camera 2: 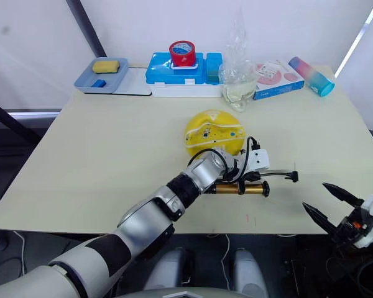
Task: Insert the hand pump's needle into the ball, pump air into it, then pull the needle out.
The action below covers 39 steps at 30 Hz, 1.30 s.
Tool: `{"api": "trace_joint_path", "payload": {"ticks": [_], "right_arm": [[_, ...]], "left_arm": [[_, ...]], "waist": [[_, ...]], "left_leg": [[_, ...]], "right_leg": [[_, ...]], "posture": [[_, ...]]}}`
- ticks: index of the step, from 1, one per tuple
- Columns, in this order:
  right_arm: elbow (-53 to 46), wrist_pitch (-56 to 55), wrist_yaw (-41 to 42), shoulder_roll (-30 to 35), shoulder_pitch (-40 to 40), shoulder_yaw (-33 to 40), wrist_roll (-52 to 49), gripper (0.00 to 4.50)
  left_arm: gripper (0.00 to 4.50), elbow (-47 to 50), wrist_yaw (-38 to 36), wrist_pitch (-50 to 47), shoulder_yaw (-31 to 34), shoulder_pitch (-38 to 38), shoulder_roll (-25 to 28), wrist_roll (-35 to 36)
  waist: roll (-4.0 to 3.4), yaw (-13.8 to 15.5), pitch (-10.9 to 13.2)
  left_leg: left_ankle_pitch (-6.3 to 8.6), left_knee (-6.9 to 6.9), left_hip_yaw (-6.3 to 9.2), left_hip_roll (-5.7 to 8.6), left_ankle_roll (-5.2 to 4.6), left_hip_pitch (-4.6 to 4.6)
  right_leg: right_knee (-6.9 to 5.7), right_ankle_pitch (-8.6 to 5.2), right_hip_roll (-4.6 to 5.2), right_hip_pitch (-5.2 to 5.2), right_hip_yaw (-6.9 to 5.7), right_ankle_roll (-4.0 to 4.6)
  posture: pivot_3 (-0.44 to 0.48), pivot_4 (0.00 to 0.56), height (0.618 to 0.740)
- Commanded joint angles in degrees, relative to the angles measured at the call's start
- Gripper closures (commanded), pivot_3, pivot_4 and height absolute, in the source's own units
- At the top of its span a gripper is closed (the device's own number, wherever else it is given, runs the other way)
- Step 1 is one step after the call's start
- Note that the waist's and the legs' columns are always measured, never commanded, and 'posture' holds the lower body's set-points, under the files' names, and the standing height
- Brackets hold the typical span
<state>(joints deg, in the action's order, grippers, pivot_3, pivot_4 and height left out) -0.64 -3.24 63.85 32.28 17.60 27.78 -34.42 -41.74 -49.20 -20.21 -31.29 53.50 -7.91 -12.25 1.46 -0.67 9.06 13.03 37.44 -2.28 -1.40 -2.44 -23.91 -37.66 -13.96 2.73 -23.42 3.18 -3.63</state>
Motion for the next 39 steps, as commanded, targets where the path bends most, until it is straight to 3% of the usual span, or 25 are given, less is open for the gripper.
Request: {"api": "trace_joint_path", "payload": {"ticks": [1,7,13,20,26,33,39], "right_arm": [[-5.2,4.9,-4.3,-0.9,0.9,-0.1,-2.7,0.0],[-9.4,11.6,-9.0,-1.5,0.9,-1.0,-4.9,0.0],[-14.8,22.7,-17.7,-2.2,0.5,-1.4,-10.4,0.0],[-20.1,32.9,-25.6,-3.9,-0.5,-0.1,-20.6,0.0],[-22.9,44.3,-32.9,-3.7,-1.1,-1.0,-33.8,0.0],[-23.6,46.6,-43.2,-8.1,-6.2,-2.6,-41.9,0.0],[-22.3,46.8,-46.9,-9.0,-9.8,-3.3,-44.6,0.0]], "left_arm": [[4.43,11.5,-2.4,-2.6,-0.9,-3.9,1.6,0.6],[4.43,21.6,-2.5,-5.2,-0.2,-9.4,3.5,2.0],[4.43,27.7,-2.3,-1.5,2.5,-14.6,6.5,5.5],[4.43,28.4,0.8,10.7,5.7,-20.7,10.7,7.8],[4.43,29.7,2.6,14.4,9.5,-25.2,10.3,12.2],[4.43,27.3,1.9,17.6,10.1,-25.2,10.4,13.7],[4.43,26.6,-0.2,20.2,9.9,-24.5,10.8,14.2]], "waist": [[-0.03,0.0,0.0],[-0.08,0.0,0.0],[-0.12,-0.1,0.0],[-0.15,0.1,-0.1],[-0.14,0.2,-0.1],[-0.14,0.0,-0.1],[-0.14,0.0,-0.1]], "left_leg": [[0.0,0.0,0.02,0.0,0.0,0.0],[0.0,0.01,0.03,0.01,-0.01,0.02],[0.0,0.0,0.06,-0.01,-0.01,0.01],[-0.01,0.0,0.07,-0.02,-0.01,0.01],[-0.01,0.01,0.06,0.0,-0.02,-0.02],[-0.01,0.01,0.09,0.01,-0.02,-0.02],[-0.01,0.02,0.1,0.03,-0.02,-0.03]], "right_leg": [[-0.01,0.0,0.0,0.0,0.0,0.0],[-0.04,0.0,0.04,0.0,0.0,0.01],[-0.04,0.0,0.04,0.0,-0.01,0.01],[-0.05,0.01,0.06,0.01,-0.02,0.01],[-0.03,0.01,0.12,0.02,-0.04,-0.01],[-0.04,0.01,0.09,0.02,-0.07,-0.01],[-0.03,0.01,0.09,0.02,-0.08,-0.03]], "posture": [[0.0,0.15,0.739],[0.0,0.15,0.739],[0.0,0.15,0.739],[0.0,0.15,0.739],[0.0,0.15,0.739],[0.0,0.15,0.739],[0.0,0.15,0.739]]}}
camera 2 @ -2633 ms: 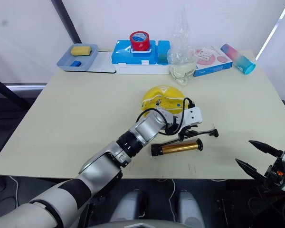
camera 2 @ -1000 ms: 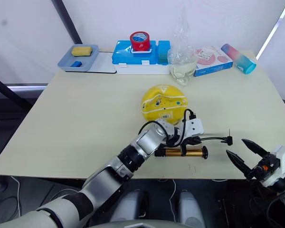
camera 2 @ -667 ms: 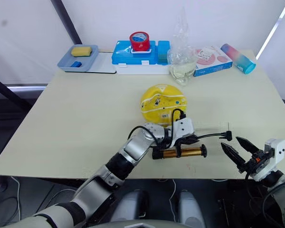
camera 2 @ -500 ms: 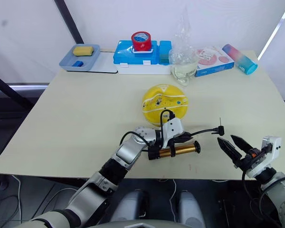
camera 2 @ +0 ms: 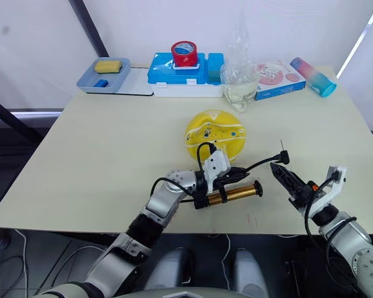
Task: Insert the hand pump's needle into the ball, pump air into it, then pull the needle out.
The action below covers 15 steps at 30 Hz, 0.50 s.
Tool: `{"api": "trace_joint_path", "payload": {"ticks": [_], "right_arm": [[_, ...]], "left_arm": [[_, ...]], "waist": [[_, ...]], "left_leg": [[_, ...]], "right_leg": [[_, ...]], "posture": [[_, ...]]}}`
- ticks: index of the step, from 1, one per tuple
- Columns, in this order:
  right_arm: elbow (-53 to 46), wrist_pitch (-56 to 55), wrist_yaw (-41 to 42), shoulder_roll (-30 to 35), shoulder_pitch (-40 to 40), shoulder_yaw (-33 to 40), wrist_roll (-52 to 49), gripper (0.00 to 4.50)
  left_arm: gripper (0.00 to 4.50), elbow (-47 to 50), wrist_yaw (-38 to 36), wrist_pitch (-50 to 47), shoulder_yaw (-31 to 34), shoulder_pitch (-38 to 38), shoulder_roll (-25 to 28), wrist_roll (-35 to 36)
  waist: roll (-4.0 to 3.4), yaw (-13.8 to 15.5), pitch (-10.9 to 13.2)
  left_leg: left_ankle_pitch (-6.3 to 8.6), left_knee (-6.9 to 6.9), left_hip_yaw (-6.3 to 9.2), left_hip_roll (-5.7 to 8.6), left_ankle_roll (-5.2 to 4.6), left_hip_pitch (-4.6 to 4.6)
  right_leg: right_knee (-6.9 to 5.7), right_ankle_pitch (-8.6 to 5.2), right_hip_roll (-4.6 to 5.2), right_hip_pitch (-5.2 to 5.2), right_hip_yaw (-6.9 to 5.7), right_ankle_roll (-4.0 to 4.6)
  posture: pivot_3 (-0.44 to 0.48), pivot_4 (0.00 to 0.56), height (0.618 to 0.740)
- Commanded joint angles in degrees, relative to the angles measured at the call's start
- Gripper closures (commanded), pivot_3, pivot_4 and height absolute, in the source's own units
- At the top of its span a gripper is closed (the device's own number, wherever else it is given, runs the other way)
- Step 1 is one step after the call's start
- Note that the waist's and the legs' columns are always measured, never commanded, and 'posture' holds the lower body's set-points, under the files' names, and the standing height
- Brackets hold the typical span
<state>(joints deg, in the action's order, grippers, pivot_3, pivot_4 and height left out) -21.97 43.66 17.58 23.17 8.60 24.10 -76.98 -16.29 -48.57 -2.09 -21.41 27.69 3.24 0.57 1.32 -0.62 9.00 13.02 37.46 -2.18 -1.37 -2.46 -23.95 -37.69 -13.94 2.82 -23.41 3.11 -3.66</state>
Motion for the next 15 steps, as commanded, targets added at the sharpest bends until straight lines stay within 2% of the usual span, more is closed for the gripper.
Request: {"api": "trace_joint_path", "payload": {"ticks": [1,15], "right_arm": [[-0.9,-0.1,-0.8,0.1,-1.2,0.3,-2.3,0.0],[1.1,-0.5,0.4,3.7,-1.9,3.0,-4.4,0.0]], "left_arm": [[4.43,1.0,-1.1,2.3,0.1,1.4,-0.3,1.5],[4.43,0.6,-2.5,2.8,-0.1,1.6,0.0,1.5]], "waist": [[0.0,0.0,0.0],[0.0,-0.1,0.0]], "left_leg": [[0.0,0.0,0.0,0.0,0.0,0.0],[0.0,0.0,0.02,0.0,0.0,0.0]], "right_leg": [[0.0,0.0,0.0,0.0,0.0,0.0],[0.0,0.0,-0.01,0.0,-0.01,-0.01]], "posture": [[0.0,0.15,0.739],[0.0,0.15,0.739]]}}
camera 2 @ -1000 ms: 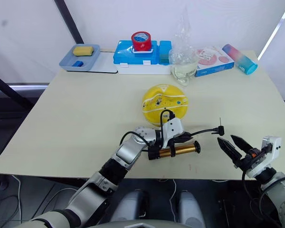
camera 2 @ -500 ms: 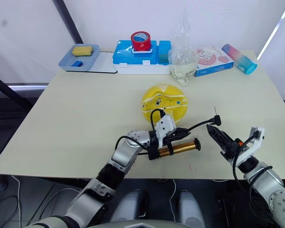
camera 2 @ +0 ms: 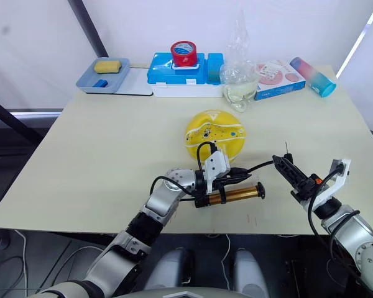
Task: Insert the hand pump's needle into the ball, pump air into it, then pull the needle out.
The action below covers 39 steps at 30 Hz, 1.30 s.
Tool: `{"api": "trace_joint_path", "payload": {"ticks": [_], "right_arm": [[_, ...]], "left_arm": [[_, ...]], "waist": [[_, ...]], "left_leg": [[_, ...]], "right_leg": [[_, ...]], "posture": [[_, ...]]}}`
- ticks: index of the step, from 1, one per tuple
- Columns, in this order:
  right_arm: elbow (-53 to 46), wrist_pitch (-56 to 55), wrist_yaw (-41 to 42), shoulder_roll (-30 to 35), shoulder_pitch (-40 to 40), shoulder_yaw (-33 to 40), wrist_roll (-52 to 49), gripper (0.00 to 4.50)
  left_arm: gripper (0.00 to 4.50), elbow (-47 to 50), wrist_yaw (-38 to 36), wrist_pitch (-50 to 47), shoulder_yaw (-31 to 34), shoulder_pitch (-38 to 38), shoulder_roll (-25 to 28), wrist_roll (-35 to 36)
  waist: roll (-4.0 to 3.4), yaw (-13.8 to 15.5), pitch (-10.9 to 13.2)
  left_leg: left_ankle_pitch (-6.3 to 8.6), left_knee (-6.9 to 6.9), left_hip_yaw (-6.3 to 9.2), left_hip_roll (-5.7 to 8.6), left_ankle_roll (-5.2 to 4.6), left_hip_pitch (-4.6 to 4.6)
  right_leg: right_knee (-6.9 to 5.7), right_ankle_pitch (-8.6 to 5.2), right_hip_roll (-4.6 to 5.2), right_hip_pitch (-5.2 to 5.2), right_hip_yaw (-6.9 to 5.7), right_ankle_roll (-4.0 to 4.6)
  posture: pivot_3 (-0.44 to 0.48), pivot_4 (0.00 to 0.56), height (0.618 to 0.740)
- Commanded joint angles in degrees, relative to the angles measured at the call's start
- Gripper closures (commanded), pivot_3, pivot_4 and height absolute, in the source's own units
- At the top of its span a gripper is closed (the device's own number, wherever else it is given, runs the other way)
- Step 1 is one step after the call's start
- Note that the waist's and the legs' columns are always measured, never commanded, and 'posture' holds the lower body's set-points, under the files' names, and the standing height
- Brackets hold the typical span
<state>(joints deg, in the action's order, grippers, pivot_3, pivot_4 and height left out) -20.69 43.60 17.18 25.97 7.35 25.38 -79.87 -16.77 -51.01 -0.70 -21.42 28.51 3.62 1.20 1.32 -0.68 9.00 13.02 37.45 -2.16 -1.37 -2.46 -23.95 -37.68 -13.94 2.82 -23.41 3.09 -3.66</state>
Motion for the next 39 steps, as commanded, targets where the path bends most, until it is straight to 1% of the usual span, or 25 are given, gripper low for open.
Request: {"api": "trace_joint_path", "payload": {"ticks": [1,9,12,13,14,16,17,18,19,20,26,27,28,31,32,34,35,36,39], "right_arm": [[0.0,-0.4,1.0,1.1,-0.7,1.9,-1.5,0.0],[1.6,-1.1,2.1,1.4,-0.9,2.0,-0.2,0.0],[1.6,-1.2,2.4,1.5,-0.9,2.0,0.3,0.79],[1.6,-1.3,2.5,1.4,-1.0,2.0,0.5,1.43],[1.7,-1.4,2.5,1.4,-1.1,2.0,0.7,1.73],[1.7,-1.5,2.7,1.5,-1.2,2.0,1.0,2.62],[1.7,-1.4,2.8,1.5,-1.2,1.9,1.1,3.31],[1.6,-1.4,2.9,1.5,-1.1,1.9,1.3,3.66],[1.6,-1.5,2.9,1.4,-1.2,1.9,1.4,4.16],[1.5,-1.6,2.8,1.3,-1.2,1.8,1.5,4.21],[0.4,-2.1,3.8,1.7,-0.8,1.6,3.6,4.21],[0.2,-2.3,4.2,1.9,-0.8,1.5,4.5,4.21],[-0.1,-2.6,5.1,2.6,-0.7,1.2,6.2,4.21],[-0.3,-4.0,7.5,4.2,-1.7,0.5,10.3,4.21],[-0.5,-4.0,8.8,5.3,-1.9,-0.1,11.8,4.21],[-1.0,-4.3,12.7,8.7,-2.2,-1.9,16.0,4.21],[-1.2,-4.8,14.7,10.3,-2.2,-2.7,18.0,4.21],[-1.1,-5.4,16.3,11.3,-2.2,-3.2,19.5,4.21],[-0.7,-8.5,22.1,14.1,-2.6,-4.6,24.4,4.21]], "left_arm": [[4.43,1.0,-0.1,1.4,-0.2,0.7,-0.3,0.8],[4.43,0.1,-0.2,1.4,-0.3,1.3,-0.6,0.7],[4.5,-0.3,-0.5,1.4,-0.5,1.5,-0.6,0.7],[4.5,-0.4,-0.6,1.5,-0.5,1.5,-0.7,0.8],[4.5,-0.7,-0.6,1.6,-0.5,1.6,-0.7,0.8],[4.5,-1.3,-0.5,1.9,-0.4,1.9,-0.8,0.7],[4.5,-1.6,-0.5,2.1,-0.4,2.1,-0.8,0.7],[4.5,-1.7,-0.4,2.2,-0.4,2.1,-0.8,0.7],[4.5,-1.8,-0.5,2.3,-0.5,2.2,-0.9,0.7],[4.5,-2.0,-0.5,2.2,-0.5,2.2,-0.9,0.8],[4.5,-1.2,-1.2,1.0,-0.5,2.0,-0.7,1.3],[3.7,-0.9,-1.1,0.5,-0.2,2.1,-0.6,1.6],[3.49,-0.3,-1.0,-0.3,0.3,2.3,-0.6,2.0],[2.01,3.3,-0.6,-2.6,1.4,3.0,-0.6,3.4],[1.44,4.9,-0.5,-3.5,1.6,3.1,-0.5,3.8],[0.69,10.1,0.6,-7.2,3.3,4.4,-0.3,5.4],[0.51,12.1,1.1,-8.9,3.9,5.1,-0.1,6.1],[0.02,13.8,1.6,-10.4,4.4,5.5,0.2,6.6],[0.02,18.5,3.2,-15.1,6.4,7.1,1.8,7.9]], "waist": [[0.0,0.0,0.0],[0.0,0.0,0.0],[0.0,0.0,0.0],[0.0,0.0,0.0],[0.0,0.0,0.0],[0.0,0.0,0.0],[0.0,0.0,0.0],[0.0,0.0,0.0],[0.0,0.0,0.0],[0.0,0.0,0.0],[0.0,0.0,0.0],[0.0,0.0,0.0],[0.0,0.0,0.0],[0.0,0.0,0.0],[0.0,0.0,0.0],[0.0,0.0,0.0],[0.01,0.0,0.0],[0.01,0.0,0.0],[0.01,-0.1,0.0]], "left_leg": [[0.0,0.0,0.0,0.0,0.0,0.0],[0.0,0.0,0.0,0.0,0.0,0.0],[0.0,0.0,0.0,0.0,0.0,0.0],[0.0,0.0,0.0,0.0,0.0,0.0],[0.0,0.0,0.0,0.0,0.0,0.0],[0.0,0.0,0.0,0.0,0.0,0.0],[0.0,0.0,0.01,0.0,0.0,0.0],[0.0,0.0,0.01,0.0,0.0,0.0],[0.0,0.0,0.01,0.0,0.0,0.0],[0.0,0.0,0.01,0.0,0.0,0.0],[0.0,0.0,0.02,0.0,0.0,0.0],[0.0,0.0,0.02,0.0,0.0,-0.01],[0.0,-0.01,0.03,0.0,0.0,-0.01],[0.0,0.0,0.02,0.0,0.0,-0.02],[0.0,0.0,0.02,0.0,0.0,-0.02],[0.0,0.0,0.03,0.0,0.0,-0.02],[0.0,0.0,0.02,0.0,0.0,-0.02],[0.0,0.0,0.03,0.0,0.0,-0.03],[0.0,0.0,0.07,0.0,0.0,-0.02]], "right_leg": [[0.0,0.0,0.0,0.0,0.0,0.0],[0.0,0.0,0.0,0.0,0.0,0.0],[0.0,0.0,0.0,0.0,0.0,0.0],[0.0,0.0,0.0,0.0,0.0,0.0],[0.01,0.0,0.0,0.0,0.0,0.0],[0.0,0.0,0.0,0.0,0.0,0.0],[0.0,0.0,0.0,0.0,-0.01,0.0],[0.0,0.0,-0.01,0.0,-0.01,0.0],[0.0,0.0,-0.01,0.0,-0.01,0.0],[0.0,0.0,-0.01,0.0,-0.01,0.0],[0.01,0.0,0.0,0.0,-0.01,0.0],[0.01,0.0,0.0,0.0,-0.02,0.0],[0.01,0.0,-0.01,0.0,-0.03,0.0],[0.02,-0.01,0.0,0.0,-0.02,0.0],[0.03,-0.01,0.0,0.0,-0.02,-0.01],[0.03,-0.01,0.0,0.0,-0.03,0.0],[0.03,-0.01,-0.01,-0.01,-0.03,-0.01],[0.04,-0.01,-0.01,0.0,-0.04,-0.01],[0.04,-0.01,-0.03,0.0,-0.05,-0.01]], "posture": [[0.0,0.15,0.739],[0.0,0.15,0.739],[0.0,0.15,0.739],[0.0,0.15,0.739],[0.0,0.15,0.739],[0.0,0.15,0.739],[0.0,0.15,0.739],[0.0,0.15,0.739],[0.0,0.15,0.739],[0.0,0.15,0.739],[0.0,0.15,0.739],[0.0,0.15,0.739],[0.0,0.15,0.739],[0.0,0.15,0.739],[0.0,0.15,0.739],[0.0,0.15,0.739],[0.0,0.15,0.739],[0.0,0.15,0.739],[0.0,0.15,0.739]]}}
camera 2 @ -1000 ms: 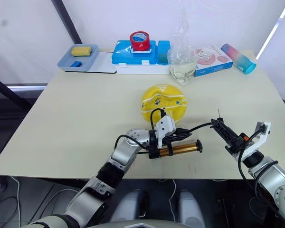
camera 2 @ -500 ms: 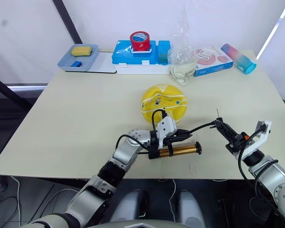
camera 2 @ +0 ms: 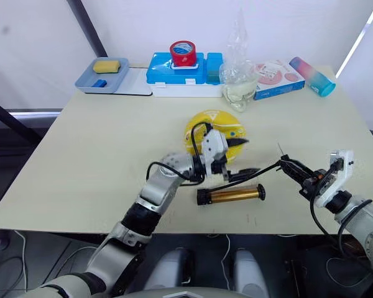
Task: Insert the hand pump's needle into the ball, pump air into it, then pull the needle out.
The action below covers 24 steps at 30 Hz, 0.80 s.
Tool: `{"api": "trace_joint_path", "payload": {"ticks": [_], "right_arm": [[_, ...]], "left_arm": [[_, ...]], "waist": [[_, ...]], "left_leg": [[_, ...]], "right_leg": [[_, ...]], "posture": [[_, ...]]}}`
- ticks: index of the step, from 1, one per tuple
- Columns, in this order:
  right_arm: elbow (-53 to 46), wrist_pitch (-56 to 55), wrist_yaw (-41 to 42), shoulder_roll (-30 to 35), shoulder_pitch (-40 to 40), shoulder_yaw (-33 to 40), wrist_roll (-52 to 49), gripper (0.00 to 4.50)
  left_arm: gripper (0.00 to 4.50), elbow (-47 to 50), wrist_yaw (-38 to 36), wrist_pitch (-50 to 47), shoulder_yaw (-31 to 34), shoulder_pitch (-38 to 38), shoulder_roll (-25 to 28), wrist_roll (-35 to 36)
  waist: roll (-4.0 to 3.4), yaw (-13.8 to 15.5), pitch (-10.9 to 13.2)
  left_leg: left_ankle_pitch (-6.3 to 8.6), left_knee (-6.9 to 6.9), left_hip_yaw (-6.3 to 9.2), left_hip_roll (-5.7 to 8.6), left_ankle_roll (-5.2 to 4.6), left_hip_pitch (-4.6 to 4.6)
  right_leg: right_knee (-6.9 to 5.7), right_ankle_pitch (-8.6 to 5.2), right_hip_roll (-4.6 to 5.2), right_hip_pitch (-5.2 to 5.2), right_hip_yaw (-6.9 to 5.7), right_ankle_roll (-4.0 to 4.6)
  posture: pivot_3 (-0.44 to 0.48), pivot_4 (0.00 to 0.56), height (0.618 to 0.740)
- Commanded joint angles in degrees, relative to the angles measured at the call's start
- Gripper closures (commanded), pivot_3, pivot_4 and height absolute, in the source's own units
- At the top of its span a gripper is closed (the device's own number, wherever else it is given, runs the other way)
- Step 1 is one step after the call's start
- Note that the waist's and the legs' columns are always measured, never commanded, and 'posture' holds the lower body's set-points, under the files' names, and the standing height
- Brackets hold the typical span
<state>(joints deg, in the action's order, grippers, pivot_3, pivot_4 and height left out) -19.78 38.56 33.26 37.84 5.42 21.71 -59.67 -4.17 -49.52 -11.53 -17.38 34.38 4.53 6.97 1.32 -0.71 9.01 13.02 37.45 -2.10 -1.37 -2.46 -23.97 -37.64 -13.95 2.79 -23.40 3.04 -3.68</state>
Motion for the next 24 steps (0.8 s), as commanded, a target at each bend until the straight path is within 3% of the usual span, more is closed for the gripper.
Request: {"api": "trace_joint_path", "payload": {"ticks": [1,7,13,20,24], "right_arm": [[-1.5,-4.4,7.7,2.9,-0.8,-1.2,5.6,4.21],[0.5,-14.2,17.3,6.4,-0.5,-3.5,16.7,4.21],[4.1,-24.6,22.0,5.6,-1.0,-3.1,24.0,4.21],[6.1,-30.1,24.3,3.6,-1.9,-3.0,25.7,4.21],[6.3,-32.1,24.4,2.2,-1.8,-3.6,26.5,4.21]], "left_arm": [[0.02,7.5,2.2,-6.2,3.1,1.7,1.5,2.9],[0.02,15.2,5.1,-16.8,7.5,3.1,7.0,5.3],[0.02,19.8,7.7,-25.0,12.2,3.4,15.2,5.4],[0.02,18.1,10.3,-32.3,16.8,4.4,24.2,4.7],[0.02,15.6,11.0,-34.0,16.9,4.8,26.7,4.7]], "waist": [[0.0,-0.1,0.0],[0.01,0.0,0.0],[0.04,0.0,0.0],[0.06,0.0,0.1],[0.08,0.2,0.1]], "left_leg": [[0.0,0.0,0.0,0.0,0.0,0.0],[0.0,0.0,0.06,-0.01,0.0,0.01],[0.0,0.01,0.05,0.0,0.01,0.01],[-0.01,0.0,0.05,-0.02,0.01,0.04],[-0.01,0.01,0.03,-0.01,0.02,0.04]], "right_leg": [[-0.01,0.0,-0.01,0.0,0.0,0.0],[-0.01,-0.01,-0.04,0.0,-0.03,-0.01],[-0.01,0.0,-0.03,0.01,-0.03,-0.01],[-0.03,-0.01,-0.03,0.01,-0.04,0.0],[-0.02,0.0,-0.01,0.02,-0.05,0.0]], "posture": [[0.0,0.15,0.739],[0.0,0.15,0.739],[0.0,0.15,0.739],[0.0,0.15,0.739],[0.0,0.15,0.739]]}}
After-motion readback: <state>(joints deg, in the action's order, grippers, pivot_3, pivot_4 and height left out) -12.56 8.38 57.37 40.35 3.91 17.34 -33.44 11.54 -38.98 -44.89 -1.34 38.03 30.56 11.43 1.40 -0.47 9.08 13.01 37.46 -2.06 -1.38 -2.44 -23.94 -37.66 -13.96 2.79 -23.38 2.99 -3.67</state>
